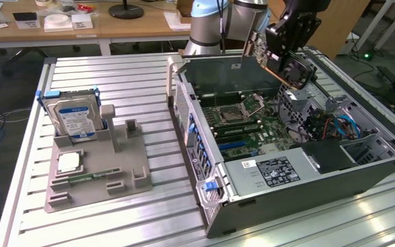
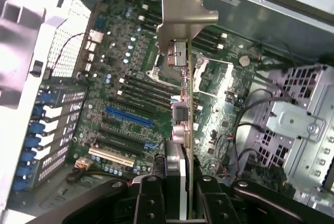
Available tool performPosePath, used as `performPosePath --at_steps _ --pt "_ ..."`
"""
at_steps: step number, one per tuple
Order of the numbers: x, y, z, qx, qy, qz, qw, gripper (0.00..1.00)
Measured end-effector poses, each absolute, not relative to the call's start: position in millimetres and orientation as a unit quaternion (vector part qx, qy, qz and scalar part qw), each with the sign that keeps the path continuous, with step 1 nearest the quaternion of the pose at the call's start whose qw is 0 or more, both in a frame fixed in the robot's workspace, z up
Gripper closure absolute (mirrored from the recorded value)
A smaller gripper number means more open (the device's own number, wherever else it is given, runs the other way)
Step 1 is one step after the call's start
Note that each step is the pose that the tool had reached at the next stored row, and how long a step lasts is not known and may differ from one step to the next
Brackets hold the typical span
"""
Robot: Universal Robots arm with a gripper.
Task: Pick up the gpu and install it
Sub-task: 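Insert the gpu into the slot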
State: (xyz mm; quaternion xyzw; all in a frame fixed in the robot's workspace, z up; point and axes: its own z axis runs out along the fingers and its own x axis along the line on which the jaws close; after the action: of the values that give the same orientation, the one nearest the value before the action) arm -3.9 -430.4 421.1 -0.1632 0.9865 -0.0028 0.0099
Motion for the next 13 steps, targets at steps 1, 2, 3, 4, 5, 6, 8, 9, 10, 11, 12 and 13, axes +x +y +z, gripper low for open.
performPosePath --at_steps 1,2,3,4,5,6,8,9,10,11,12,13 --pt "-3.9 -430.4 421.1 -0.172 0.985 -0.003 0.010 0.72" --pt "-3.9 -430.4 421.0 -0.179 0.984 -0.003 0.010 0.72" --pt "-3.9 -430.4 421.0 -0.188 0.982 -0.003 0.010 0.72" --pt "-3.8 -430.4 421.0 -0.196 0.980 -0.002 0.010 0.72" --pt "-3.8 -430.4 420.9 -0.205 0.979 -0.002 0.010 0.72" --pt "-3.8 -430.4 420.9 -0.214 0.977 -0.002 0.010 0.72" --pt "-3.8 -430.4 420.8 -0.232 0.973 -0.002 0.010 0.72" --pt "-3.8 -430.4 420.7 -0.240 0.971 -0.002 0.010 0.72" --pt "-3.8 -430.4 420.7 -0.248 0.969 -0.002 0.010 0.72" --pt "-3.8 -430.4 420.7 -0.256 0.967 -0.002 0.010 0.72" --pt "-3.8 -430.4 420.6 -0.265 0.964 -0.002 0.010 0.72" --pt "-3.8 -430.4 420.6 -0.273 0.962 -0.002 0.010 0.72"
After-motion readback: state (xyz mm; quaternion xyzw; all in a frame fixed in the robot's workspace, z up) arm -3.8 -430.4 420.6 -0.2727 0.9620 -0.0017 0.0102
